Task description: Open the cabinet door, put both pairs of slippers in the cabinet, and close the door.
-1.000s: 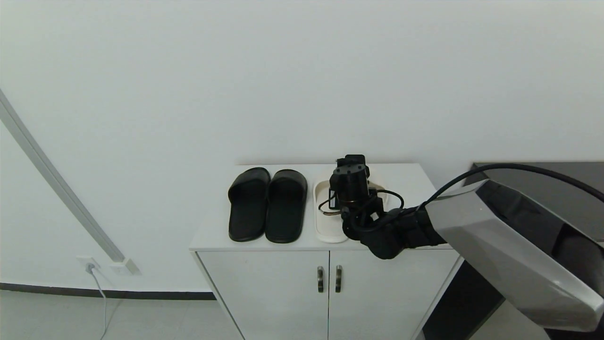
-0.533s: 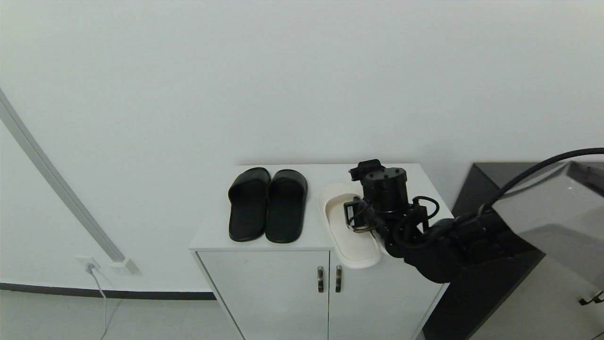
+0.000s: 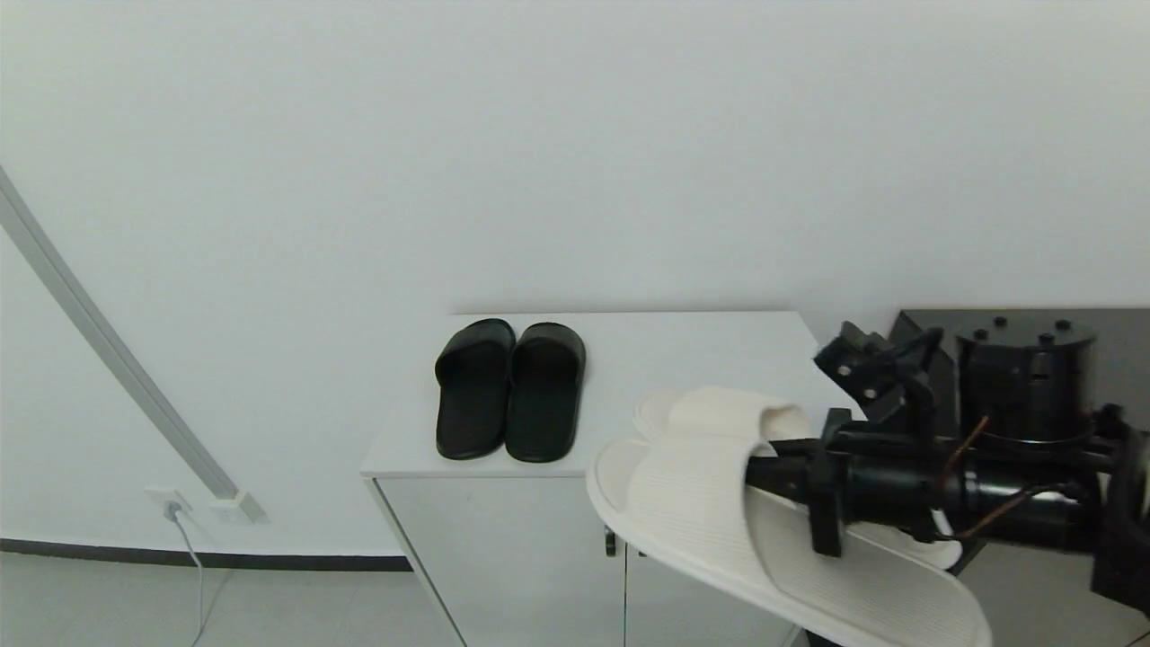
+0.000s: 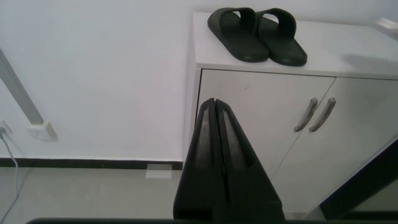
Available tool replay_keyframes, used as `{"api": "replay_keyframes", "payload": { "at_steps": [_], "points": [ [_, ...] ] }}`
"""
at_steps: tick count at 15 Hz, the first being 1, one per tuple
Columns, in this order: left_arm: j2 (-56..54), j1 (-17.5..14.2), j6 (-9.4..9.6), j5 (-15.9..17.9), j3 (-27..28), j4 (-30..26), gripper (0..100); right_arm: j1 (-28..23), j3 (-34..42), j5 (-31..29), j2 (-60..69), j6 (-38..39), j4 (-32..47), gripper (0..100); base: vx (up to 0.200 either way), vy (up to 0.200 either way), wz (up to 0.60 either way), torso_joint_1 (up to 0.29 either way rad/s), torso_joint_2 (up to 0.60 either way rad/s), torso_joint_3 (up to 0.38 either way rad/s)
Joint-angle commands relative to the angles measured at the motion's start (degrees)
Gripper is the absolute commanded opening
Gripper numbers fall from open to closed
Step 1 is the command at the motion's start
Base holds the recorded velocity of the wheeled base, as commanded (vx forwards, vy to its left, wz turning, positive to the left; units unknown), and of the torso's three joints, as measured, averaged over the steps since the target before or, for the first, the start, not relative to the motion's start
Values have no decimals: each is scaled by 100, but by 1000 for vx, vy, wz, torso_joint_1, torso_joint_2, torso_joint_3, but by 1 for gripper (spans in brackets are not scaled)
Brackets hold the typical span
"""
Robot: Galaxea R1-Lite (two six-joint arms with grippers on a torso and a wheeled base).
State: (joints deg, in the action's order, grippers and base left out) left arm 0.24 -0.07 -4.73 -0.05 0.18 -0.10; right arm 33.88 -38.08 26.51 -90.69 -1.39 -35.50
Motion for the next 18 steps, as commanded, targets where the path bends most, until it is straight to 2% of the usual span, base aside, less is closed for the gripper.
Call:
{"api": "replay_keyframes", "payload": {
  "at_steps": [1, 3, 10, 13, 18],
  "points": [
    [-7, -1, -2, -4, -1, 1, 0, -531, 407, 970, 860, -547, 614, 0, 0, 0, 0, 0, 0, 0],
    [-7, -1, -2, -4, -1, 1, 0, -531, 433, 1137, 868, -925, 834, 0, 0, 0, 0, 0, 0, 0],
    [-7, -1, -2, 5, -1, 1, 0, -408, 495, 1137, 824, -960, 790, 0, 0, 0, 0, 0, 0, 0],
    [-7, -1, -2, 5, -1, 1, 0, -364, 504, 1137, 798, -960, 790, 0, -200, 0, 0, 9, 7, -1],
    [-7, -1, -10, 5, -1, 1, 0, -356, 530, 1137, 798, -960, 790, 0, 0, 0, 0, 0, 0, 0]
  ]
}}
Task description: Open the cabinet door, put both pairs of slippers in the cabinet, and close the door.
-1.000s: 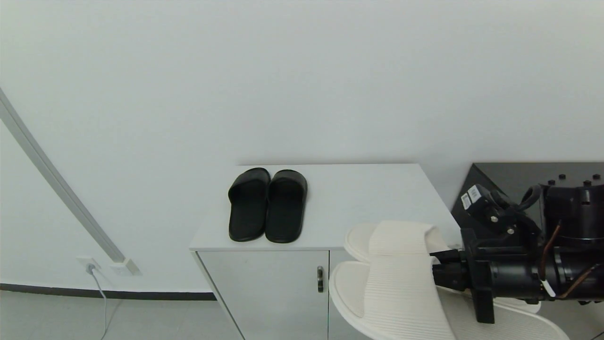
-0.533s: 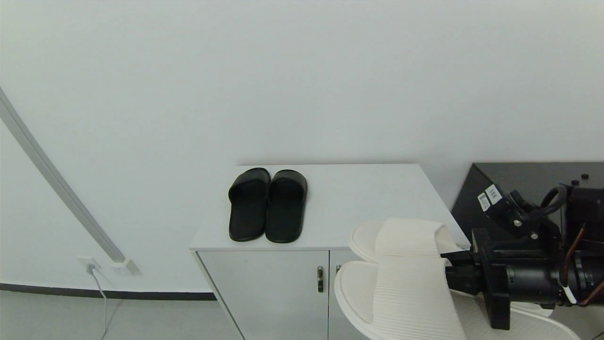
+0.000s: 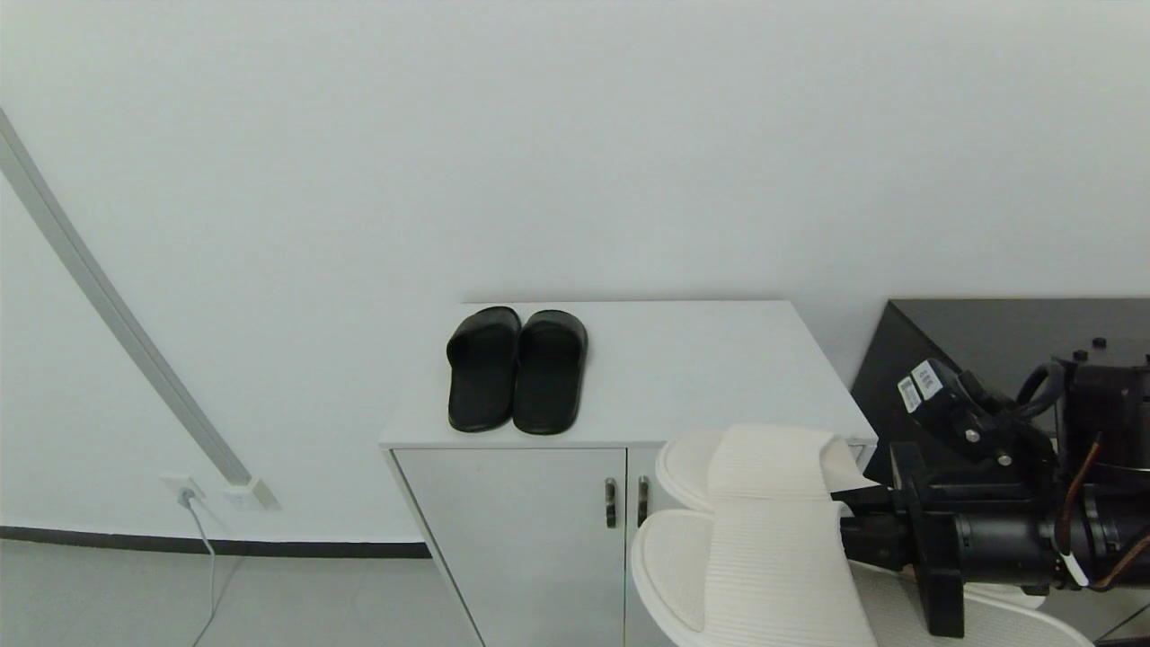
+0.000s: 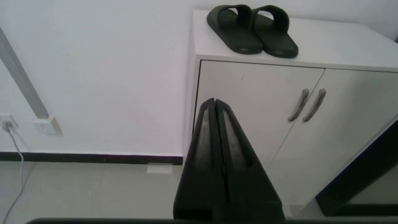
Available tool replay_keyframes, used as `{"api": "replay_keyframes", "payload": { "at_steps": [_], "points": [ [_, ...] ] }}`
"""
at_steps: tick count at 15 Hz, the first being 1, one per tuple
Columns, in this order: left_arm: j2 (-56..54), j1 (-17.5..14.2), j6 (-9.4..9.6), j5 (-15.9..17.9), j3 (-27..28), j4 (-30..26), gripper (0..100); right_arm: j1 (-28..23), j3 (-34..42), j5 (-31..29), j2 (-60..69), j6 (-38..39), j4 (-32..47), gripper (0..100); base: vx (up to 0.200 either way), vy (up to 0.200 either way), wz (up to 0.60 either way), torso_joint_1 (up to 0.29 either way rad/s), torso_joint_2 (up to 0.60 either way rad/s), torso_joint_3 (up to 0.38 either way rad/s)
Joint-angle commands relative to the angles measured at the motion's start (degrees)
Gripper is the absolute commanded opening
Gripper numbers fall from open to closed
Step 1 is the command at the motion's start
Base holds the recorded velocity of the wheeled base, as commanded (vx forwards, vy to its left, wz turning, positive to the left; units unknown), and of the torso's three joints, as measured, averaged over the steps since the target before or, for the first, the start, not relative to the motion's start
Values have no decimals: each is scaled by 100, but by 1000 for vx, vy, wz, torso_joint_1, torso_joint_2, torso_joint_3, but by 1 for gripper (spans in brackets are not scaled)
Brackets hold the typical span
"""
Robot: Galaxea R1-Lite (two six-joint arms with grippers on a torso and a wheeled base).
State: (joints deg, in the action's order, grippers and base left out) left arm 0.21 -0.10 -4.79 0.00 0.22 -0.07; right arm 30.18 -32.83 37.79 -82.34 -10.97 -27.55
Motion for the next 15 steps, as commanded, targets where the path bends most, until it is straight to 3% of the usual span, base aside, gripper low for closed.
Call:
{"api": "replay_keyframes", "payload": {
  "at_steps": [1, 10, 15],
  "points": [
    [-3, 1, -4, 0, -4, 7, 0, 14, 13, 9, -37, -1, -5, 0, 0, 0, 0, 0, 0, 0],
    [-3, 1, -4, -9, -4, -1, 0, 216, 13, -35, -107, -1, -5, 0, 0, 0, 0, 0, 0, 0],
    [-3, 1, 4, -18, -4, 7, 0, 216, 92, -17, -90, -1, -13, 0, 0, 0, 0, -134, 296, 164]
  ]
}}
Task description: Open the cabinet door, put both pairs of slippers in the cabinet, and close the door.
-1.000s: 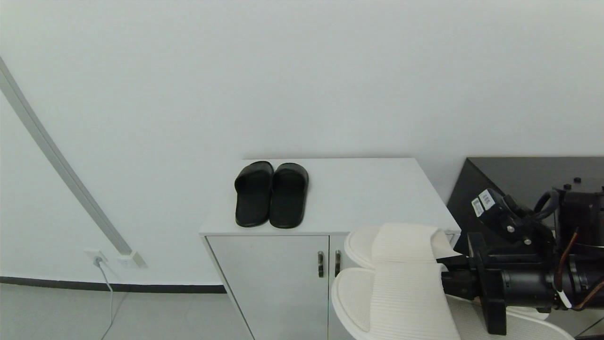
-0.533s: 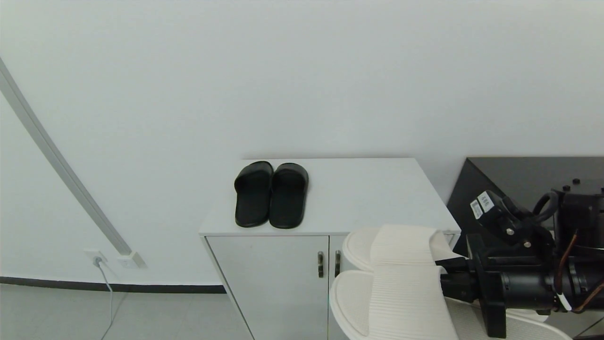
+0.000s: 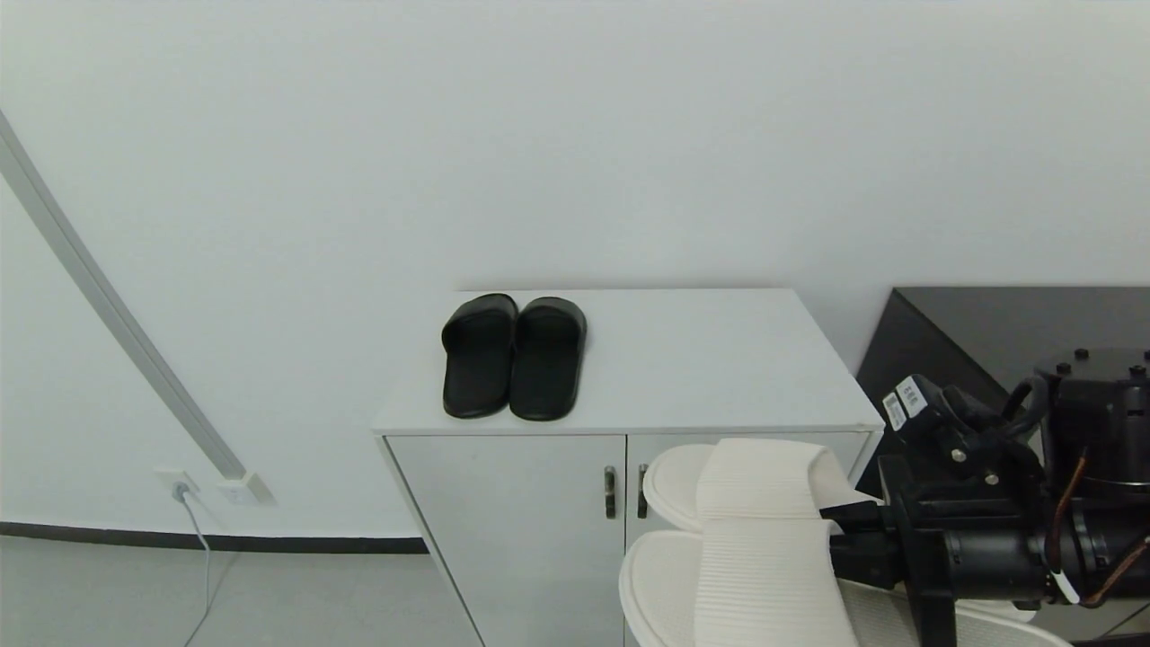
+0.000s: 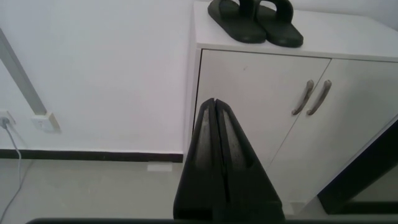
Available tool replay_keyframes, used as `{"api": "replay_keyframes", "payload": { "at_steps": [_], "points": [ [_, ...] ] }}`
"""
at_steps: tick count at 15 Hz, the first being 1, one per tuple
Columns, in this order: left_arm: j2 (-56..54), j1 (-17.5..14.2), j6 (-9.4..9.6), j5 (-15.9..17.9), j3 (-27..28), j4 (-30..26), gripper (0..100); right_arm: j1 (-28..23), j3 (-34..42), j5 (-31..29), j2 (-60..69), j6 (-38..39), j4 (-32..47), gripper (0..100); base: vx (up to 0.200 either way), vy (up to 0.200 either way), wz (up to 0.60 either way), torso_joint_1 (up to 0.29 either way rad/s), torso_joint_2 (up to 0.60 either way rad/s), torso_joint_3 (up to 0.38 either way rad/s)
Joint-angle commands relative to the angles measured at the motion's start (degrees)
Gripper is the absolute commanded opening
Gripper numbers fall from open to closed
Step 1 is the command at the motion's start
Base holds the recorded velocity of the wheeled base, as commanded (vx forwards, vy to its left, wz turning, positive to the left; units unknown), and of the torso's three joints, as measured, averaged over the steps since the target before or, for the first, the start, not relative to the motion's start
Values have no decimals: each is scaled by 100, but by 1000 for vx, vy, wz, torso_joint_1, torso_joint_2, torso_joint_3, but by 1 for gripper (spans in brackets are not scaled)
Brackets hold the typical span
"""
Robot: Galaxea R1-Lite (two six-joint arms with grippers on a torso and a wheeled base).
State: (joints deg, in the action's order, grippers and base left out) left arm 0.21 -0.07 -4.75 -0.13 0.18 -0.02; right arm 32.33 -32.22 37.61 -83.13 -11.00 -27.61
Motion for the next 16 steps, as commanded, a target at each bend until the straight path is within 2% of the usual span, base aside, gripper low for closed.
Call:
{"api": "replay_keyframes", "payload": {
  "at_steps": [1, 6, 7, 16],
  "points": [
    [-3, -1, 10, -22, -1, 2, 0, 10, 58, 1, -2, -8, -7, 0, 0, 0, 0, -173, 378, 212],
    [-3, -1, -17, -39, -1, 2, 0, 10, 75, 1, 7, -8, -7, 0, 0, 0, 0, -191, 444, 248],
    [-3, -1, -87, -57, -1, 2, 100, 1, 75, 1, 7, -8, -7, 0, 0, 0, 0, -227, 549, 325],
    [-3, -1, -69, -48, -1, 2, 100, 45, 93, 1, 7, -8, -7, 0, 0, 0, 0, -212, 530, 320]
  ]
}}
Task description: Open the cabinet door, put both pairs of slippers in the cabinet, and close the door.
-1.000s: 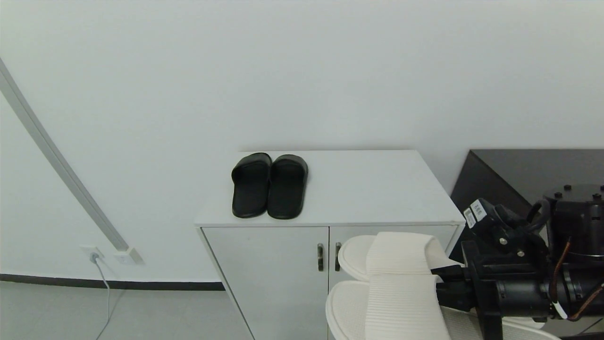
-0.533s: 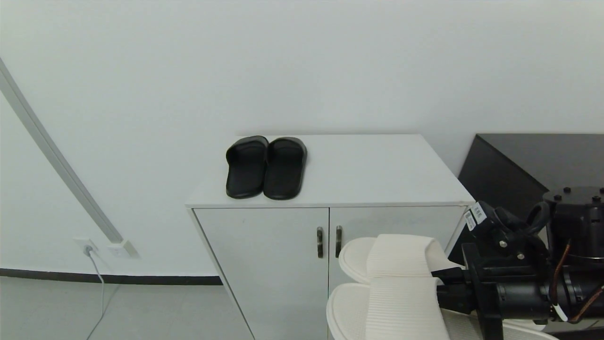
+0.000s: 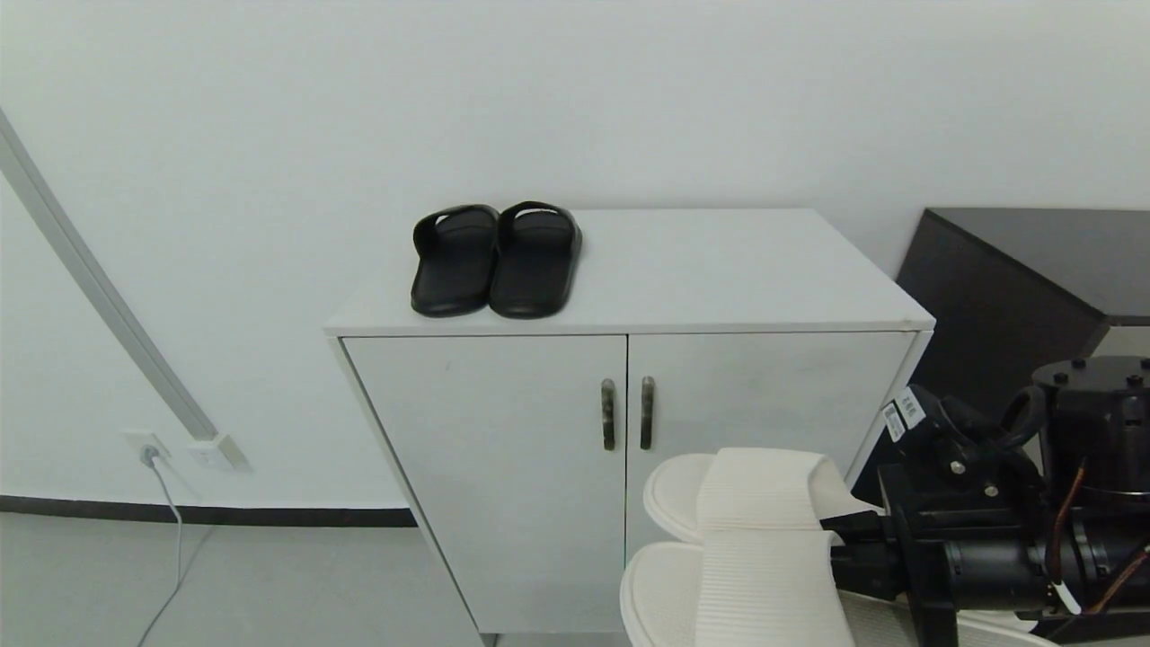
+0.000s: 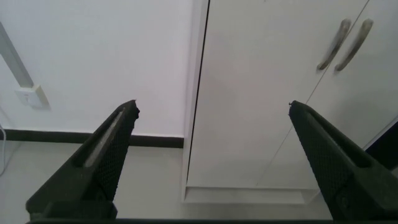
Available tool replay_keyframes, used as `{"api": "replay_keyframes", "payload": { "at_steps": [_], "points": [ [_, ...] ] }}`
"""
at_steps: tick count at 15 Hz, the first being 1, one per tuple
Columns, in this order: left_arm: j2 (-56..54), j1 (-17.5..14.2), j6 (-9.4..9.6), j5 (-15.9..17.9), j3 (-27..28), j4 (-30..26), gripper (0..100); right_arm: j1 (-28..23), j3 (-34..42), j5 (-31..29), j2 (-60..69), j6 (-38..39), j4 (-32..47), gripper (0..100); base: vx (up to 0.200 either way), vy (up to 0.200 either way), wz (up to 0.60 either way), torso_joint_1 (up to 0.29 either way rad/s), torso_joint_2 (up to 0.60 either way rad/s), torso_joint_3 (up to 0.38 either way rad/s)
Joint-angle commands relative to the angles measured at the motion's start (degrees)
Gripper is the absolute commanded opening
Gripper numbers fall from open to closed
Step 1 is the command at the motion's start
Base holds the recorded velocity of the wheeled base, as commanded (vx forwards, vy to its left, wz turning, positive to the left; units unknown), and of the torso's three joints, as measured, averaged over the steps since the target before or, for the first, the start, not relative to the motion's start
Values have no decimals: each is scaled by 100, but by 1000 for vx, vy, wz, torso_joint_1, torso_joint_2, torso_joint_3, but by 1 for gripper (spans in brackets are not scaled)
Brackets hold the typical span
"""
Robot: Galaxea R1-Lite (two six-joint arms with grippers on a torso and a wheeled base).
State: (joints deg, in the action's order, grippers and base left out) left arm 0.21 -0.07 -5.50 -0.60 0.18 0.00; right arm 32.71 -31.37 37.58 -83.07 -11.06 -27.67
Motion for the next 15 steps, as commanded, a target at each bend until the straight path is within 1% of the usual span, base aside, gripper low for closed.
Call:
{"api": "replay_keyframes", "payload": {
  "at_steps": [1, 8, 15],
  "points": [
    [-3, -1, -4, -2, -1, 0, 100, 8, 25, 3, 1, -37, -1, 0, 0, 0, 0, -178, 505, 315],
    [-3, -1, -4, -2, -1, 0, 100, 8, 69, 3, 1, -125, -1, 0, 0, 0, 0, -161, 488, 325],
    [-3, -1, -4, -2, -1, 0, 100, 8, 104, 12, 1, -178, -1, 0, 0, 0, 0, -89, 456, 360]
  ]
}}
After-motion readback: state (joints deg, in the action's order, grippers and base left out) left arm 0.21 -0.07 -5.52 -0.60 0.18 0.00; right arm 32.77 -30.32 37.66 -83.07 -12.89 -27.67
